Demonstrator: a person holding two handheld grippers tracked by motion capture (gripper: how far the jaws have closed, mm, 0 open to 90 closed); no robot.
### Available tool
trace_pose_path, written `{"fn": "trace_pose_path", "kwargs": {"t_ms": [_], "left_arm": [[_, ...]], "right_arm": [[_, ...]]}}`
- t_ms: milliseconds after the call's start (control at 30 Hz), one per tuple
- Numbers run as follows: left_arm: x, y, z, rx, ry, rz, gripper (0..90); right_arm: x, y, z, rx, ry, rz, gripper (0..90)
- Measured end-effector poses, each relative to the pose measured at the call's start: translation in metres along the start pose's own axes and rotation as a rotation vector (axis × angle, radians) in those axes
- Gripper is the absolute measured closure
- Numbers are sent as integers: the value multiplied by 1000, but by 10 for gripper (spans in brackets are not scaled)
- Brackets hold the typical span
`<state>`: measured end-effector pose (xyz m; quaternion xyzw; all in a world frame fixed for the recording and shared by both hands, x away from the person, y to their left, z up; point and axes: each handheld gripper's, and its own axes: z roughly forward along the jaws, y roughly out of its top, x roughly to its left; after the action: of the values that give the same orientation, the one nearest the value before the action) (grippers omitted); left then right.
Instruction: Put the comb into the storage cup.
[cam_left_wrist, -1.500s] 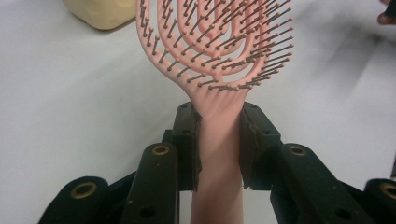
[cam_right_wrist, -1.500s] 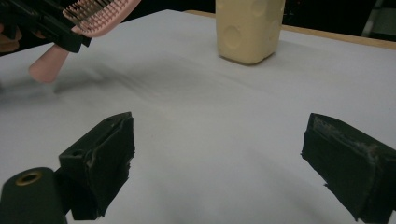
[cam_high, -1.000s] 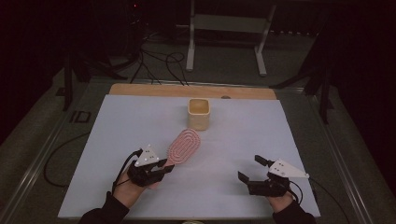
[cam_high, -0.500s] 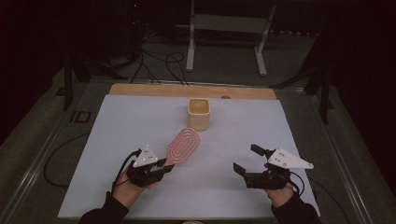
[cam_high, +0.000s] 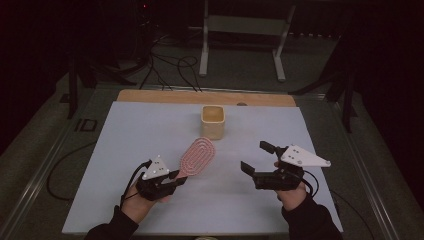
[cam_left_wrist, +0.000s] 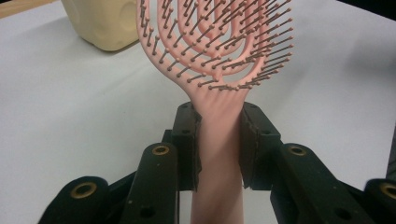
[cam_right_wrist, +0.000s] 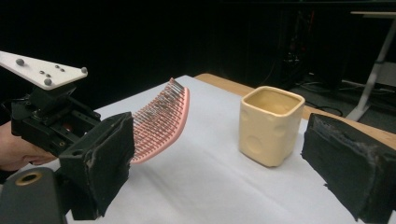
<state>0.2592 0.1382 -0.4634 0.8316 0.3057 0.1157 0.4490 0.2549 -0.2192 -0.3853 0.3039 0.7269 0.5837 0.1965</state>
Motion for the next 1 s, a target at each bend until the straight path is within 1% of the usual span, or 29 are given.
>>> {"fn": "trace_pose_path", "kwargs": {"t_ms": [33,67,133,167,233,300,333,367,433,467,500,533,567,600,633,667,700,767,800,833,867,967,1000], "left_arm": [[0,0,0,-3,3,0,721],[0,0,0,-2,-4,0,722],[-1,0,0,-6,0,1,722],[-1,0,0,-10,-5,-1,722],[-1,0,0,-14,-1,0,722],[-2,0,0,-14,-3,4,722],[-2,1,0,-17,-5,5,722],[-2,1,0,-18,-7,6,722],[-3,1,-1,-22,-7,4,722],[-2,1,-1,-25,-18,2,722],[-3,1,0,-26,-12,11,722],[-3,1,0,-26,-12,11,722],[-3,1,0,-25,-15,10,722],[-4,1,-1,-31,-9,12,722],[-4,1,-1,-30,-12,14,722],[-4,1,-1,-35,-3,19,722],[-4,1,-1,-38,-9,16,722],[-5,1,-2,-45,-5,19,722],[-5,1,-2,-49,-11,14,722],[-5,1,-1,-48,-11,18,722],[-5,2,-1,-48,-4,22,722],[-6,2,-1,-50,-5,16,722],[-6,2,-1,-50,-5,16,722]], "right_arm": [[1,1,5,8,3,-1,92],[1,2,7,10,5,1,91],[2,3,10,8,12,2,92],[3,5,14,12,19,11,91],[3,5,17,11,24,13,91],[3,6,23,9,37,30,91],[3,7,26,9,44,41,91],[2,7,32,14,54,70,91],[2,6,40,14,63,108,91],[1,5,43,12,72,124,91],[1,5,47,13,77,135,91],[1,5,47,13,77,135,91],[2,4,54,17,86,151,91],[2,4,58,20,91,164,91],[3,3,61,20,97,177,91],[3,3,64,22,106,190,91],[4,3,67,26,109,197,91],[5,3,72,20,107,214,91],[6,4,75,23,112,222,91],[6,4,77,21,119,236,91],[6,4,79,27,123,251,91],[8,5,85,50,115,283,91],[8,5,85,50,115,283,91]]}}
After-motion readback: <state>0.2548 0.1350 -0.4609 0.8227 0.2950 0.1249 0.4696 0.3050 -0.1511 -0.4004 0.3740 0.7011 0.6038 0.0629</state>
